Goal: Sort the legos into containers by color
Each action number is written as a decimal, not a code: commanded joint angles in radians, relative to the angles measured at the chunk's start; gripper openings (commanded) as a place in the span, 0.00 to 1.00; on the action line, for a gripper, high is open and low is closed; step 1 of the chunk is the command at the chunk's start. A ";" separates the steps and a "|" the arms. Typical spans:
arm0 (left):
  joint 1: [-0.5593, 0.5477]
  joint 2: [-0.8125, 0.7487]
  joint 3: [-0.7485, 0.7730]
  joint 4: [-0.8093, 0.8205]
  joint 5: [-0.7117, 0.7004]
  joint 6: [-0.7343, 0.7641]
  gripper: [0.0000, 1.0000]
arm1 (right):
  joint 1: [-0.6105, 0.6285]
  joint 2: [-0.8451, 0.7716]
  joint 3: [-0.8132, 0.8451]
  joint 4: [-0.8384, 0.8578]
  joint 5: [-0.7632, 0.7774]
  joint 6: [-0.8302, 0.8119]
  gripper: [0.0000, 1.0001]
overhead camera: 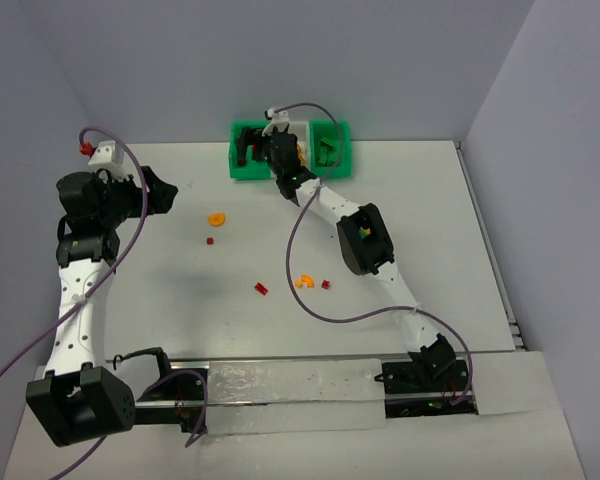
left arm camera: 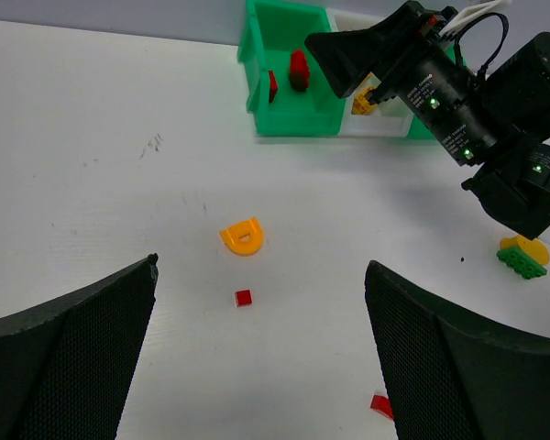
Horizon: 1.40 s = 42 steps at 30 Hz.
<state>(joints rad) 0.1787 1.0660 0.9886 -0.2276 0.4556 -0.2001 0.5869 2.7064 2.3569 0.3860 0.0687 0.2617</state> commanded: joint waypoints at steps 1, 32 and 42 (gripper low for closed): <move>0.008 0.007 0.014 0.050 0.036 -0.006 0.99 | 0.008 -0.117 -0.031 0.099 -0.034 -0.036 1.00; -0.262 0.146 0.036 0.013 0.056 0.188 0.99 | -0.447 -0.747 -0.616 -1.526 -0.317 -0.932 1.00; -0.333 0.155 0.014 0.017 0.008 0.189 0.99 | -0.447 -0.666 -0.715 -1.364 -0.263 -0.876 1.00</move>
<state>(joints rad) -0.1412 1.2217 0.9886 -0.2236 0.4812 -0.0214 0.1481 2.0223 1.6574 -1.0351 -0.2122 -0.6220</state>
